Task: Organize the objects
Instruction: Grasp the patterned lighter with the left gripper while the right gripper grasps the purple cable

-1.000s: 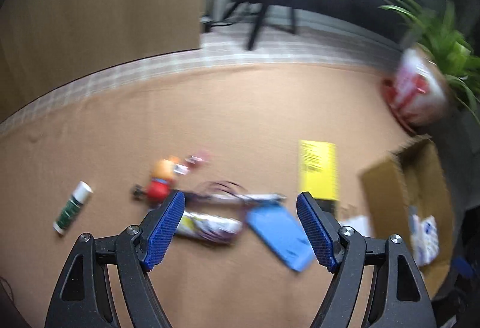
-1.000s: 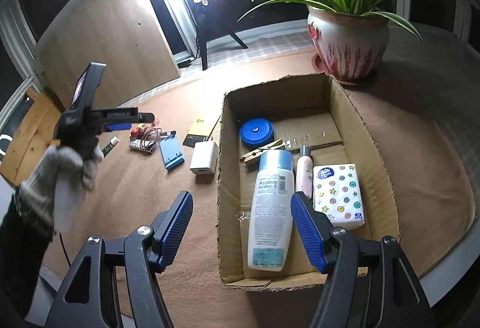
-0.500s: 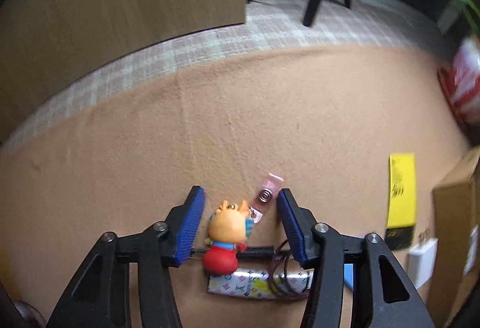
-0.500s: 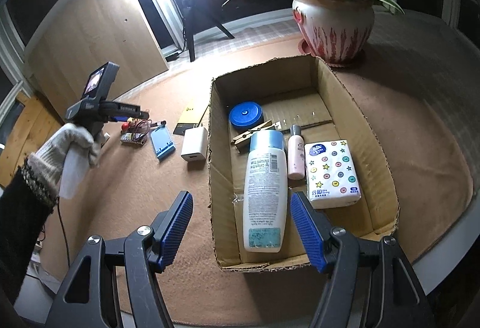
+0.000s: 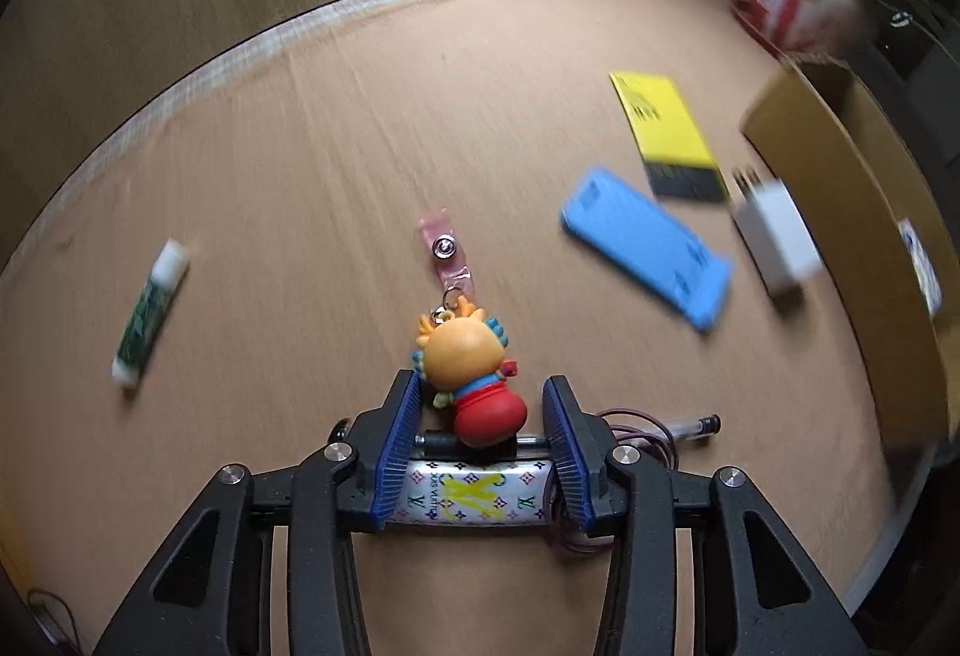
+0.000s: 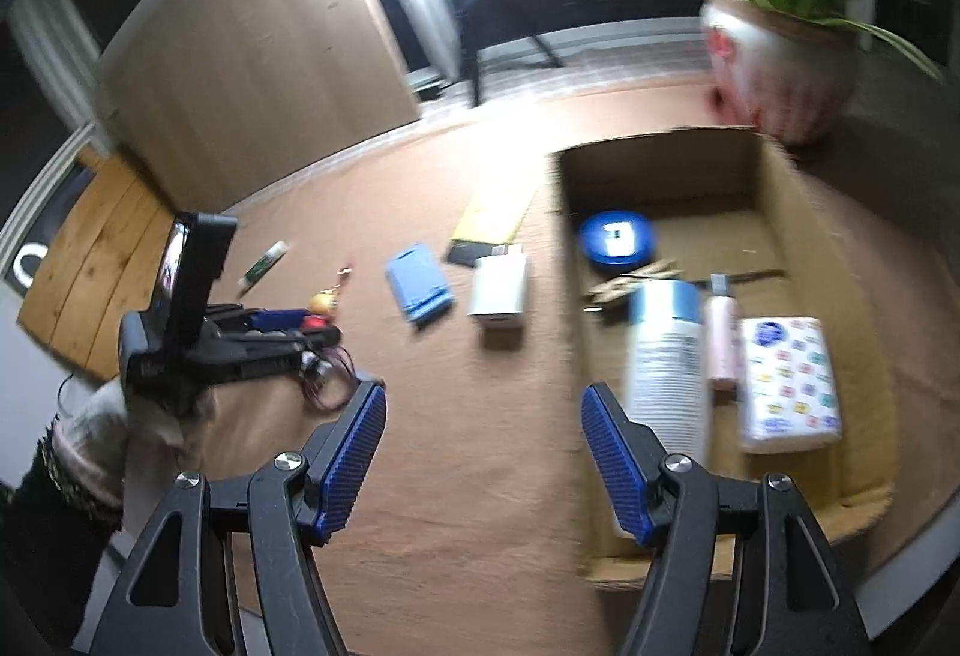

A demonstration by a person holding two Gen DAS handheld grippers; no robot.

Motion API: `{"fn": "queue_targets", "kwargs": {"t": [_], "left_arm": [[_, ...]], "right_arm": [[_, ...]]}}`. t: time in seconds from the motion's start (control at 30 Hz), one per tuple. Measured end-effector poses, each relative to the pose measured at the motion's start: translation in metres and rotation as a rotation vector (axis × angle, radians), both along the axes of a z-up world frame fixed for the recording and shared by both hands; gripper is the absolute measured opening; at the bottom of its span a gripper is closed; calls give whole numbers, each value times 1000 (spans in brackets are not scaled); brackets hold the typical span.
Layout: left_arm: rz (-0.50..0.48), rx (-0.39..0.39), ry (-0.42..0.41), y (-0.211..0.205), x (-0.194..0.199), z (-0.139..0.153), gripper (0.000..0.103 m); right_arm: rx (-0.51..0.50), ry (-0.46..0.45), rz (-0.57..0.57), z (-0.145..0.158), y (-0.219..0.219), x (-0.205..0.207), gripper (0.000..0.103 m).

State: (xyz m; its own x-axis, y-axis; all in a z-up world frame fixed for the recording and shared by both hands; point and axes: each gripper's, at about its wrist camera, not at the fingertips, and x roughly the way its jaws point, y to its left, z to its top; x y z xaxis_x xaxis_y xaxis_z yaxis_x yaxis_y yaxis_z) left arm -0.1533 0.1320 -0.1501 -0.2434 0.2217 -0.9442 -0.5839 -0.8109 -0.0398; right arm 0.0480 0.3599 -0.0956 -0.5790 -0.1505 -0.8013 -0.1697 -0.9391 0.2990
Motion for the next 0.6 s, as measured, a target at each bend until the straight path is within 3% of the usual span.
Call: {"fn": "queue_targets", "kwargs": {"t": [0.27,0.6], "left_arm": [[25,20,48,-44,53,7,46],[228,33,85,-122,56,18,46]], "right_arm": [[-4,-33,148,-15,-46,-28,64],[50,-113,346,-42,-104,-57,64]]}}
